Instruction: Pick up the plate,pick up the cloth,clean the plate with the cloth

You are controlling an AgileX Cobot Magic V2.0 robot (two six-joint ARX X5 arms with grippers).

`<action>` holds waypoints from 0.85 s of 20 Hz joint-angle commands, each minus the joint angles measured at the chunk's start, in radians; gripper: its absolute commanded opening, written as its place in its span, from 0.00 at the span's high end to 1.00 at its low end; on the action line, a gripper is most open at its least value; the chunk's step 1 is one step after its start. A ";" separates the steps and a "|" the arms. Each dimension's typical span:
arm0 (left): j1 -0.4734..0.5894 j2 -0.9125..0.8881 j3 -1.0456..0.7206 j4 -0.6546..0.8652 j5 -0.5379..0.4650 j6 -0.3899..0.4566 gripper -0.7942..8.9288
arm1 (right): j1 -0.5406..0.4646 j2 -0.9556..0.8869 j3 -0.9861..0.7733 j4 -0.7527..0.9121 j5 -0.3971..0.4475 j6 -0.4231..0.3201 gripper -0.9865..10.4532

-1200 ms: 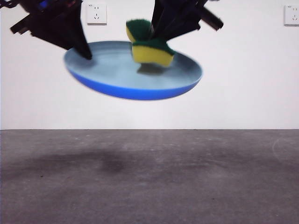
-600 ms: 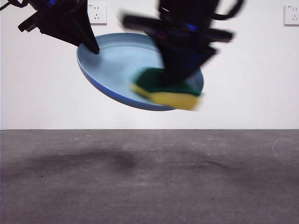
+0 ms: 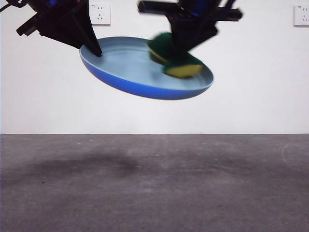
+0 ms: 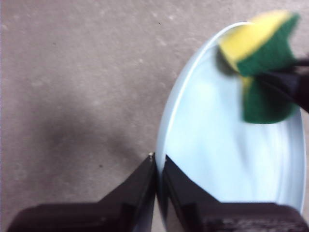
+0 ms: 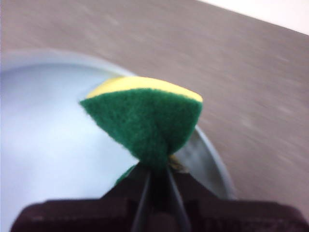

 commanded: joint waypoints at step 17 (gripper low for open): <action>-0.008 -0.005 0.000 0.022 0.056 -0.013 0.93 | 0.035 0.043 -0.009 -0.290 0.288 -0.007 0.93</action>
